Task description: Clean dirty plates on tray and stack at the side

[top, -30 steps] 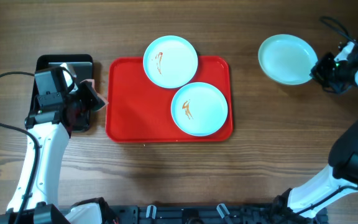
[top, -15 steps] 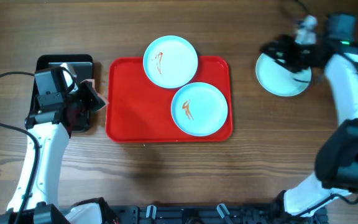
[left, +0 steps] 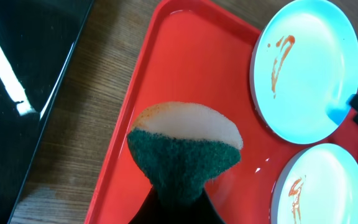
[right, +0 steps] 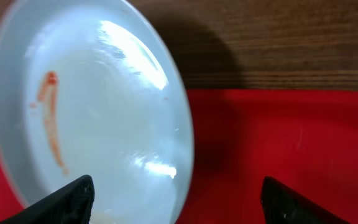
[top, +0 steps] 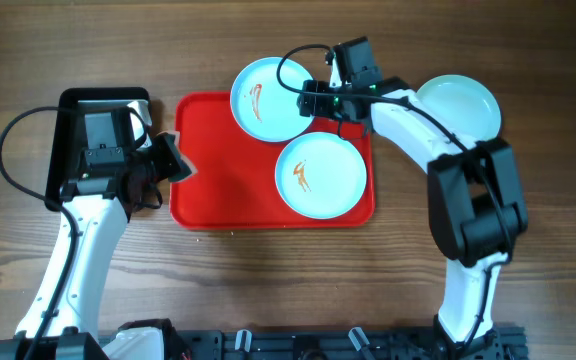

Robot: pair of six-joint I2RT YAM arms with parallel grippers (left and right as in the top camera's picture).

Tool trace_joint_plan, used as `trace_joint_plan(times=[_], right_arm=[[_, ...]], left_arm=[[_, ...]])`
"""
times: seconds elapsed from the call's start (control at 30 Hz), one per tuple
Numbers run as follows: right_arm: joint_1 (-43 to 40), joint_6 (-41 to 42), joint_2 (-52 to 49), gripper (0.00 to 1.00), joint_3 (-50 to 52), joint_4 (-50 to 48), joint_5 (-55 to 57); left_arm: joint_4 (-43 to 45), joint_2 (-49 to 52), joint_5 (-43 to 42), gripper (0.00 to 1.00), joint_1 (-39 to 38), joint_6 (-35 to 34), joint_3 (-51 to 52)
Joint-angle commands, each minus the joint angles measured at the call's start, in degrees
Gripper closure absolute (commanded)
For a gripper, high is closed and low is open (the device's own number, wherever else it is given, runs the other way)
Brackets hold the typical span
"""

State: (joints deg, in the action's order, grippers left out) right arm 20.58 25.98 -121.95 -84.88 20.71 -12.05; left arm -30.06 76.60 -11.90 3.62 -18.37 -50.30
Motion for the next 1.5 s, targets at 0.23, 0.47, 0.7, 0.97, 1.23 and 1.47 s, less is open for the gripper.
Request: trace_joint_plan(times=[0.23,0.47,0.7,0.97,1.23,1.47], right_arm=[[1.14,1.42,-5.2,0.37,-0.33,-5.75,0.83],[2.14,1.46,-6.16,0.86,-0.35,-7.67,0.79],[2.14,-0.46,-3.67,0.96,-0.39,-6.23,-0.46],[4.02,-1.44,6.45,0.96,-0.39,-4.35,-7.93],[11.5,5.07,6.1,0.96,-0.15,4.72,-1.36],[16.74,10.45,4.15,0.96,0.11,9.84,8.68]], left_arm=[[-0.22,-0.31,-0.72,0.96,-0.31,-0.09,-0.28],[-0.26,-0.31,-0.72,0.96,-0.31,-0.09,-0.28],[-0.24,-0.17,-0.72,0.96,-0.31,-0.09,-0.28],[0.13,1.2,-0.7,0.96,-0.31,-0.07,-0.28],[3.06,-2.19,-5.88,0.96,-0.31,-0.07,-0.31],[3.52,-4.04,-9.29,0.96,-2.67,2.58,-0.28]])
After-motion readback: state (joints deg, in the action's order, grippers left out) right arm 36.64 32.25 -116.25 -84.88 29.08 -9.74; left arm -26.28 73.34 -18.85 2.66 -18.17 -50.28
